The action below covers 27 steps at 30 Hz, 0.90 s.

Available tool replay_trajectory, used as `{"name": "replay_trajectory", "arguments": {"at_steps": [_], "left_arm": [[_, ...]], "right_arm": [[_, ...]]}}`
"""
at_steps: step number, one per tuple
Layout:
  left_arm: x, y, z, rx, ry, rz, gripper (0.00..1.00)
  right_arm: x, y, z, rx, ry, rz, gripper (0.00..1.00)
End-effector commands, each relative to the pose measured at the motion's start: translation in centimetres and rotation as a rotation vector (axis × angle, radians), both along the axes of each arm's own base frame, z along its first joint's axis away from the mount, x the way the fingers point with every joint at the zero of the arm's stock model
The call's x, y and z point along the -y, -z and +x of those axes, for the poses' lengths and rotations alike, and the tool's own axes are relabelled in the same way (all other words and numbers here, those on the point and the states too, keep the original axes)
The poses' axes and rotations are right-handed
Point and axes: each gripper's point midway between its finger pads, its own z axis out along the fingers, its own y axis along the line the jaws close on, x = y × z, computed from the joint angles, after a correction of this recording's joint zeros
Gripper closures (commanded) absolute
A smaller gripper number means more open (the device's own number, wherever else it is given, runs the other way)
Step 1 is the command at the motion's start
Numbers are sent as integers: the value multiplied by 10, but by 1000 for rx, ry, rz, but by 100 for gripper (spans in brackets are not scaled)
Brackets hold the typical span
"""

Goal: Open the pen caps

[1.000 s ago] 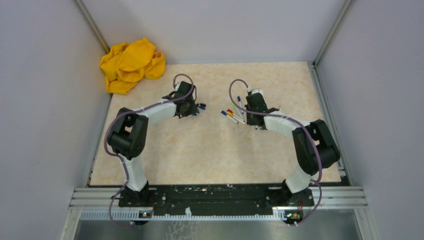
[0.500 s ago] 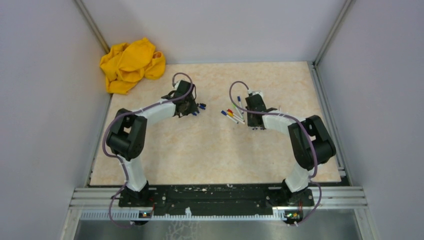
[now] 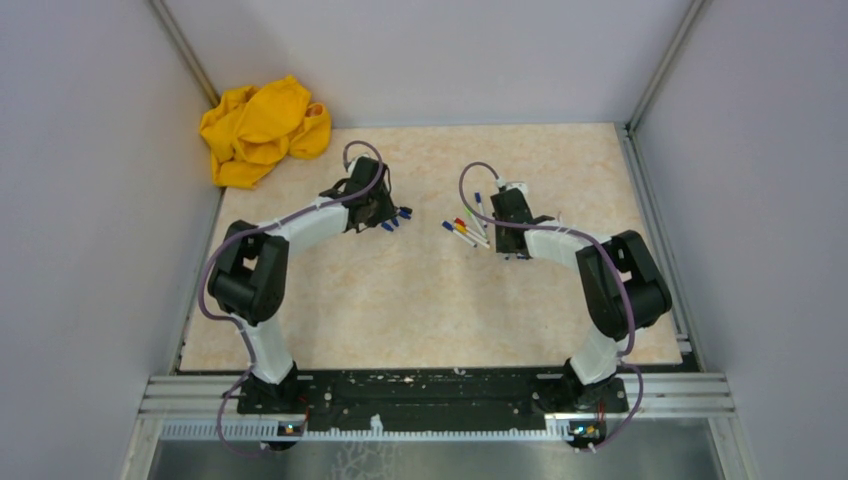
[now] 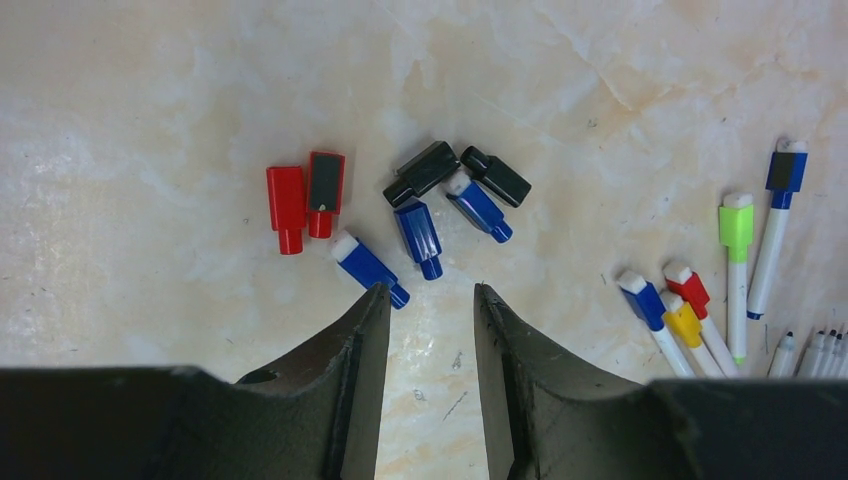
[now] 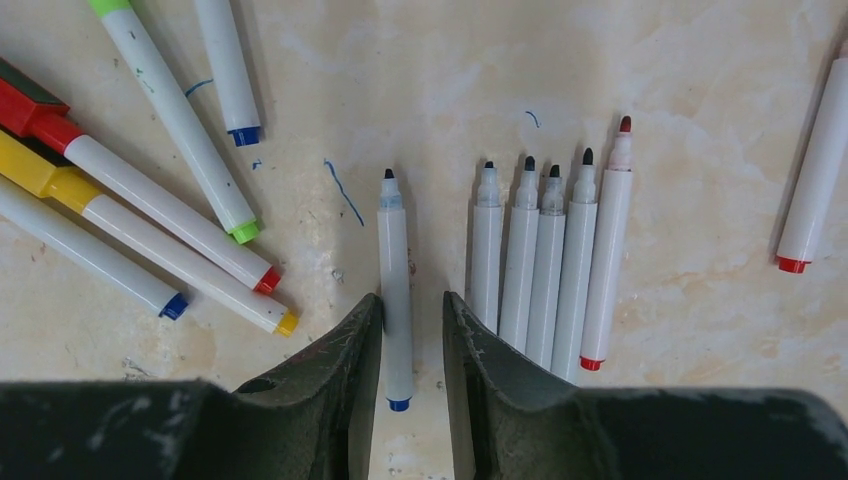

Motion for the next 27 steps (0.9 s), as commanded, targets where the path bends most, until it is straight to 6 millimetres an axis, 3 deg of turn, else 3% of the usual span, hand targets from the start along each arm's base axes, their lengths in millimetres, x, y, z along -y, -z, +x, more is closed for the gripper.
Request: {"name": "replay_trajectory", "arguments": {"at_steps": [1, 17, 27], "left_arm": [[8, -26, 8, 58, 3, -54, 57], [12, -35, 12, 84, 13, -73, 57], [13, -38, 13, 91, 15, -82, 57]], "right_arm": [[15, -1, 0, -15, 36, -62, 71], [25, -20, 9, 28, 52, -144, 71], [-3, -61, 29, 146, -10, -111, 72]]}}
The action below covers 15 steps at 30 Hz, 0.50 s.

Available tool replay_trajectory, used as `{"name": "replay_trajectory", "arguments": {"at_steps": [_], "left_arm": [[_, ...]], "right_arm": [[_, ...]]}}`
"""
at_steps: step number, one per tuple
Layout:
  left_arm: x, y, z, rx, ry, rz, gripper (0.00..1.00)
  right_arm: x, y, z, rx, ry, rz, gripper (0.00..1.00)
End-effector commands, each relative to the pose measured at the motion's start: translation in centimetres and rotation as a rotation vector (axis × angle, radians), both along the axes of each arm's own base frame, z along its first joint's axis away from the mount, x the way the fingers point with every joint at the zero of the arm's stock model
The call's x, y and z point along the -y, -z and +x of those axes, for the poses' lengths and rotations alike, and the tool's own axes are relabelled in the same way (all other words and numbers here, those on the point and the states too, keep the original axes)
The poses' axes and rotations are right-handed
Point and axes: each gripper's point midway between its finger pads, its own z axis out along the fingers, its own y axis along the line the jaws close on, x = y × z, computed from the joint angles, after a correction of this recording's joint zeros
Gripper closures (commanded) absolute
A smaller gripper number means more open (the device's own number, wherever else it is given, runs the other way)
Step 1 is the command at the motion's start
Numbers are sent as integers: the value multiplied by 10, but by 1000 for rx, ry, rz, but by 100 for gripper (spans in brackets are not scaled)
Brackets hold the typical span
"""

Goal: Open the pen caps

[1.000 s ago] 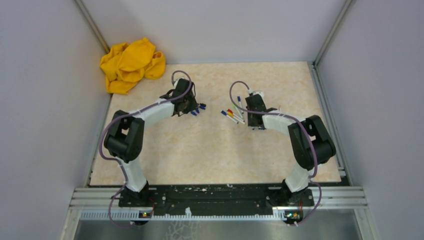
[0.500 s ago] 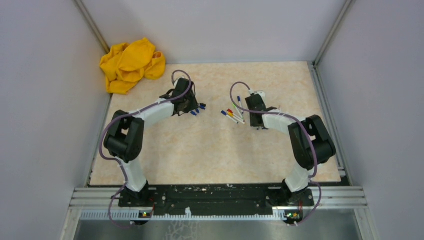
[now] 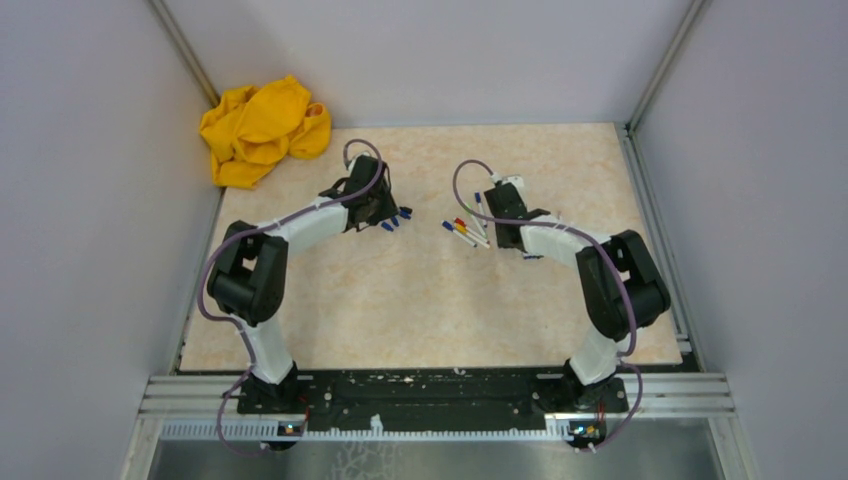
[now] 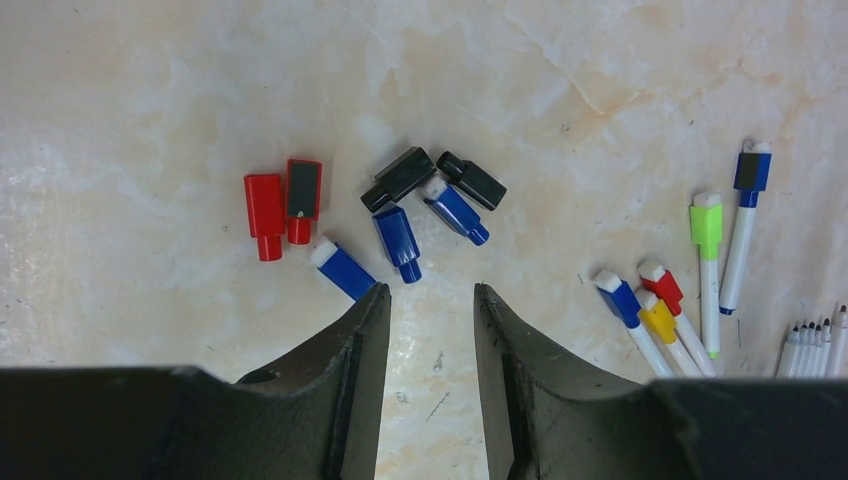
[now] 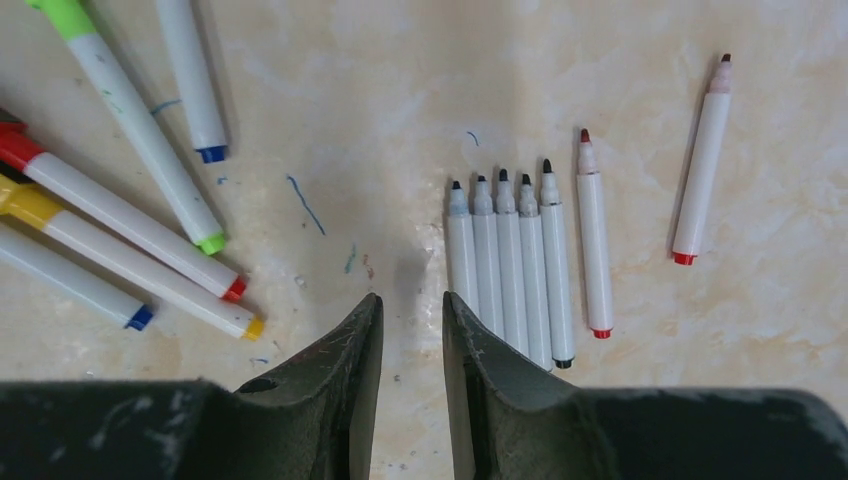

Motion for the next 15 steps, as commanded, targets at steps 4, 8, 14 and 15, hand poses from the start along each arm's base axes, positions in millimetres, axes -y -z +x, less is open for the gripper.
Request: {"name": "replay_trajectory", "arguments": {"at_steps": [4, 8, 14, 15], "left_arm": [[8, -34, 11, 78, 10, -55, 57], [13, -38, 12, 81, 25, -74, 48], [21, -45, 13, 88, 64, -154, 26], [21, -46, 13, 89, 66, -161, 24]], "right_arm": [[-33, -55, 44, 151, -59, 69, 72], [-51, -59, 65, 152, -101, 100, 68], [-81, -48, 94, 109, -174, 148, 61], [-84, -45, 97, 104, -179, 153, 61]]}}
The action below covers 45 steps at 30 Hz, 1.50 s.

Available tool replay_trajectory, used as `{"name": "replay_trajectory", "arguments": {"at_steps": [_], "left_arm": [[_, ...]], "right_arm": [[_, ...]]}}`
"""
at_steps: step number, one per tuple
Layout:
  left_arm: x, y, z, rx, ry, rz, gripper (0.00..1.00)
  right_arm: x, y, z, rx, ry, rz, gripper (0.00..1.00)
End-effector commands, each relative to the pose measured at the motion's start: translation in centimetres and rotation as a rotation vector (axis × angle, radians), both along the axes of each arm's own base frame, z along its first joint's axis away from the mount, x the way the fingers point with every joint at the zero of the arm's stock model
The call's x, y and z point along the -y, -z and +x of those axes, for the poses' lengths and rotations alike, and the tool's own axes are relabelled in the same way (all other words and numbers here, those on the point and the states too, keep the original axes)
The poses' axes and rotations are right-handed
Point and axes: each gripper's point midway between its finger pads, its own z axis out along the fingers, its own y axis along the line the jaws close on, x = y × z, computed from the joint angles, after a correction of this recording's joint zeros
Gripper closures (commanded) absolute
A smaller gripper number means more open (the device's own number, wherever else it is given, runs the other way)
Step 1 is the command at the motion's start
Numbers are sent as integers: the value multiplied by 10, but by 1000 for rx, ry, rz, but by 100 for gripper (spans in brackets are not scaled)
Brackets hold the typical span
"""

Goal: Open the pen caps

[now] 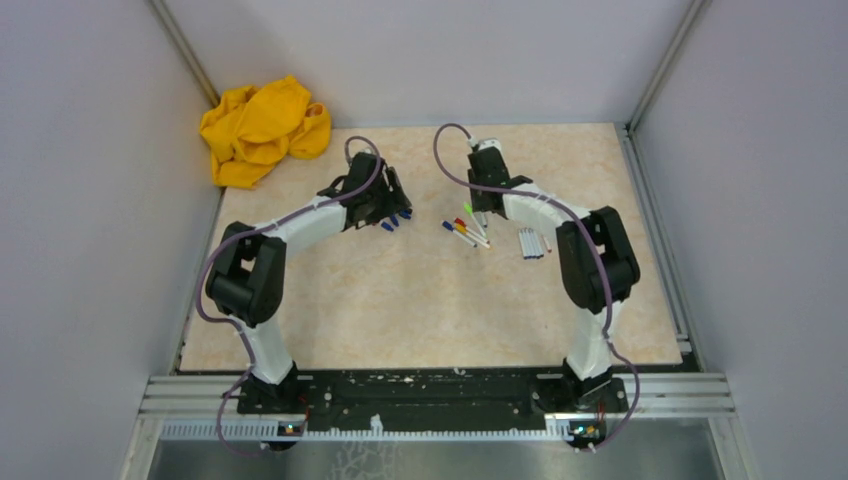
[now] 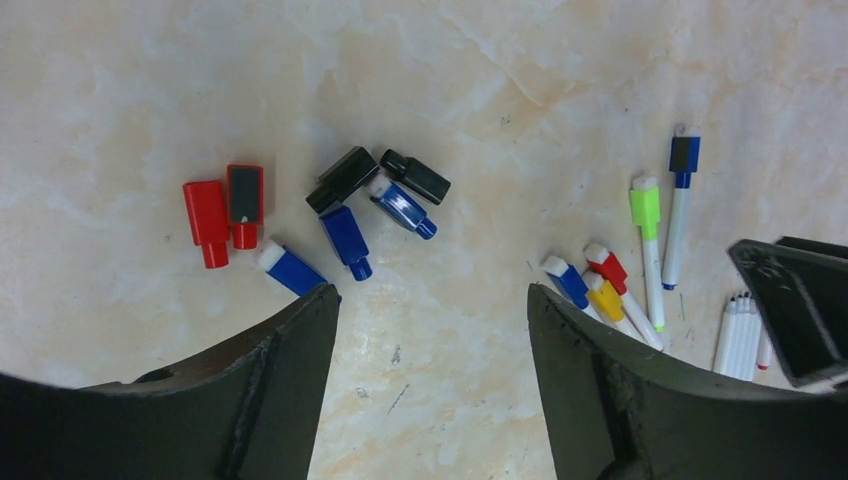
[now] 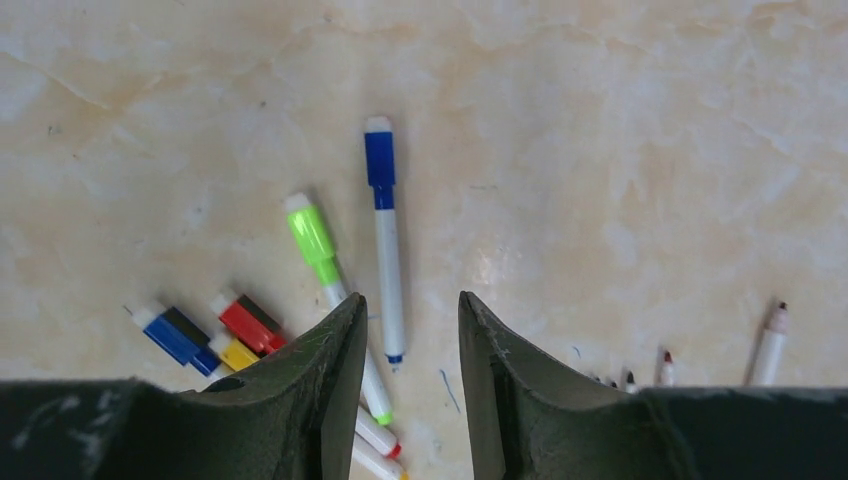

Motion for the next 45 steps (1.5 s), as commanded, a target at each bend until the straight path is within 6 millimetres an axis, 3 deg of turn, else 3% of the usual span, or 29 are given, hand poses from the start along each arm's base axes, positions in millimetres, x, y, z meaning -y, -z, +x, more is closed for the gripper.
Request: {"name": "replay_trajectory", "arguments": {"at_steps": [1, 10, 27, 31, 36, 40, 45], "left_arm": [[11, -37, 11, 79, 31, -101, 22], [11, -46, 14, 104, 42, -123, 19], [8, -40, 16, 101, 34, -129, 20], [9, -39, 16, 98, 36, -132, 20], [11, -39, 16, 97, 39, -138, 20], [18, -38, 14, 85, 75, -164, 20], [51, -41, 16, 101, 200, -297, 20]], "right_arm": [[-23, 4, 18, -15, -67, 39, 61], [-19, 20, 33, -54, -51, 46, 61], [-11, 51, 32, -128, -36, 43, 65], [-7, 60, 23, -159, -29, 43, 76], [1, 66, 10, -183, -7, 48, 98], [0, 52, 10, -132, -28, 65, 100], [-17, 6, 12, -4, -112, 151, 100]]}}
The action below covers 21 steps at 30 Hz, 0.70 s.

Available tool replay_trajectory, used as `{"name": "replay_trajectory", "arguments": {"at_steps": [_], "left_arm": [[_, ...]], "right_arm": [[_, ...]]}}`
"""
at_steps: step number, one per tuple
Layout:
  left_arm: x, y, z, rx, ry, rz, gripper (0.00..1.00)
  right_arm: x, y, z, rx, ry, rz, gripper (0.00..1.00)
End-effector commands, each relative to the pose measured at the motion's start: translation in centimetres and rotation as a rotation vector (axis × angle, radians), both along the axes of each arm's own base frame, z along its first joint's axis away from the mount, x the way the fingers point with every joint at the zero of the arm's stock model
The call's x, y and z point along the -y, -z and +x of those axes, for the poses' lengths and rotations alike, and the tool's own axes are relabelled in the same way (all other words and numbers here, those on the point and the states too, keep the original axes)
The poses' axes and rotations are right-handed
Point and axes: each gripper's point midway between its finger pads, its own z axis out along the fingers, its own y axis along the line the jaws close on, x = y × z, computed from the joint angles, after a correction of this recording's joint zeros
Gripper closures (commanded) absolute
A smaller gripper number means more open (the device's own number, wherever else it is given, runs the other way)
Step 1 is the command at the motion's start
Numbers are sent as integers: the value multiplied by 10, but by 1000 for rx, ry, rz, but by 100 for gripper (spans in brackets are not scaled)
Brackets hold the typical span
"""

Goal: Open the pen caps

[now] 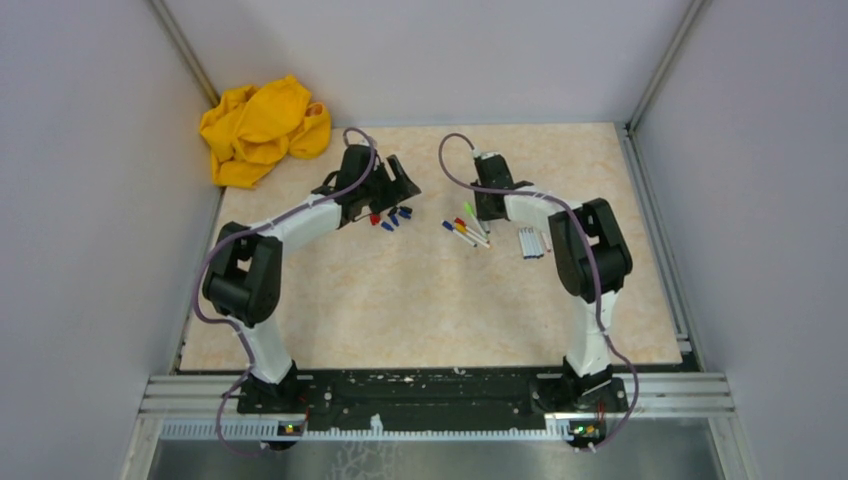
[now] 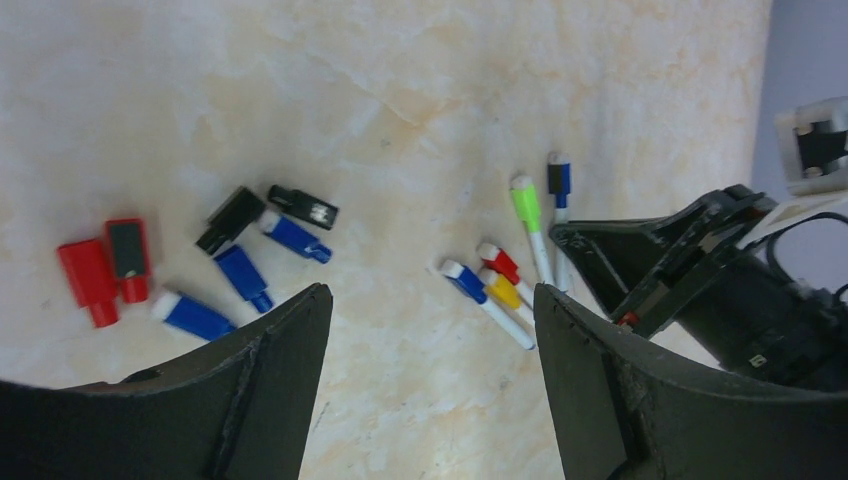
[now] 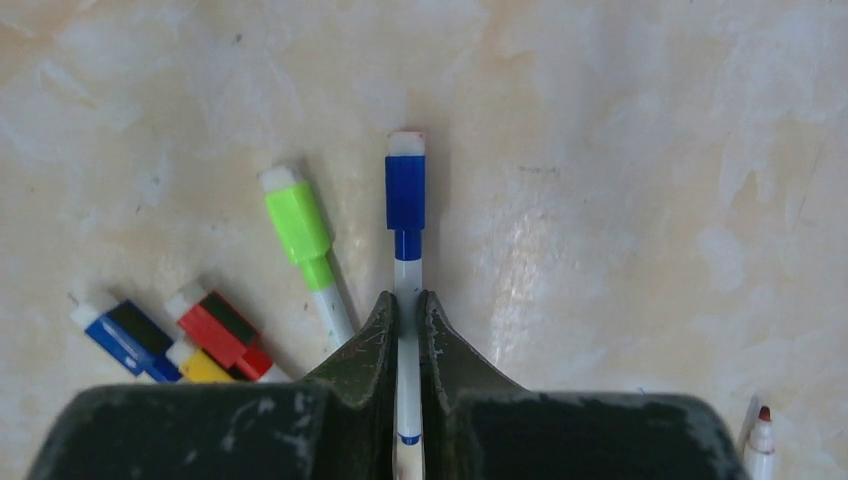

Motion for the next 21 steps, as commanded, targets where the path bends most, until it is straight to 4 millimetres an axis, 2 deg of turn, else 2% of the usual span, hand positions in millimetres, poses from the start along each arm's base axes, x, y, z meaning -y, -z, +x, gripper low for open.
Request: {"name": "replay_trajectory", "arguments": {"at_steps": [1, 9, 15, 21], "left_arm": [[34, -10, 5, 31, 128, -155, 21], [72, 0, 4, -18, 225, -270, 25], [88, -3, 4, -30, 244, -328, 25], [98, -6, 4, -37, 253, -373, 28]], "right_arm": [[-17, -55, 0, 125, -74, 96, 100], [-54, -82, -22, 140, -183, 212, 100], [-83, -90, -33, 132, -247, 272, 100], [-103, -98, -40, 137, -290, 326, 100]]}}
